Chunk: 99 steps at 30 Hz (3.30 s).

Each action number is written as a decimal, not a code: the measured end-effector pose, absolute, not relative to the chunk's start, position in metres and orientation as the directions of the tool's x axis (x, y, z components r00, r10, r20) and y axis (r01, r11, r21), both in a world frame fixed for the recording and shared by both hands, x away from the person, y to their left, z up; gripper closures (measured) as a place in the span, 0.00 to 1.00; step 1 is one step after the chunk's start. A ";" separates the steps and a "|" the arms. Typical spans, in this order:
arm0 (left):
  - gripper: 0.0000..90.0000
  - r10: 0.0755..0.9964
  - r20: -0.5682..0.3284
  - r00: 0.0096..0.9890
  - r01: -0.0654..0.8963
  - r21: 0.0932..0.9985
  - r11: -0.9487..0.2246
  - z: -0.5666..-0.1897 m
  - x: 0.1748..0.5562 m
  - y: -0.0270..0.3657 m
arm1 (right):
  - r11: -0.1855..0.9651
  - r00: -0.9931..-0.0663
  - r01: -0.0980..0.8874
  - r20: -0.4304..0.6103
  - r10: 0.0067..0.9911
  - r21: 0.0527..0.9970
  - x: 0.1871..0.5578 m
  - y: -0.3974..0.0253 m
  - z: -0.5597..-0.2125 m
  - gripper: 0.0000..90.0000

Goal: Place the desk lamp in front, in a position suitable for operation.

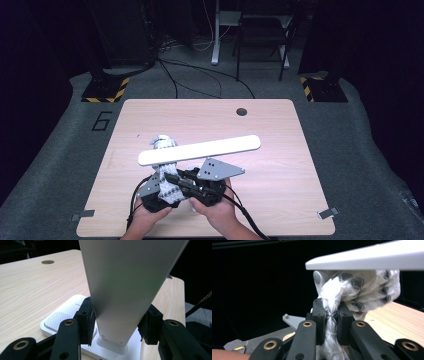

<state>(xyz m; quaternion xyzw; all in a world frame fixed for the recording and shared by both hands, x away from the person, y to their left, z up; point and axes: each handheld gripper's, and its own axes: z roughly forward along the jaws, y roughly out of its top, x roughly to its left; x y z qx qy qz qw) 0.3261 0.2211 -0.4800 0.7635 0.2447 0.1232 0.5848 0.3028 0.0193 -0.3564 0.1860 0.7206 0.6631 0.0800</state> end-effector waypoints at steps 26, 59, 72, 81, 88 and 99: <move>0.59 0.528 -0.075 0.846 0.224 0.948 -0.224 -0.477 0.326 0.218 | 0.079 -0.904 0.204 0.157 0.398 0.976 0.309 0.010 -0.381 0.89; 0.59 0.540 -0.074 0.838 0.227 0.948 -0.222 -0.477 0.324 0.216 | -0.091 -0.899 0.155 0.178 0.400 0.984 0.301 0.021 -0.358 0.89; 0.59 0.537 -0.076 0.840 0.228 0.948 -0.222 -0.477 0.325 0.217 | -0.081 -0.878 0.093 0.121 0.463 0.992 0.298 0.016 -0.357 0.89; 0.59 0.531 -0.081 0.844 0.234 0.945 -0.228 -0.477 0.325 0.217 | -0.121 -0.853 0.096 0.144 0.502 0.988 0.301 -0.001 -0.357 0.89; 0.59 0.535 -0.080 0.841 0.235 0.945 -0.228 -0.477 0.327 0.217 | -0.129 -0.841 0.096 0.150 0.521 0.987 0.302 -0.013 -0.356 0.89; 0.59 0.523 -0.078 0.849 0.237 0.940 -0.244 -0.476 0.330 0.218 | -0.107 -0.814 0.081 0.127 0.567 0.991 0.301 -0.039 -0.351 0.89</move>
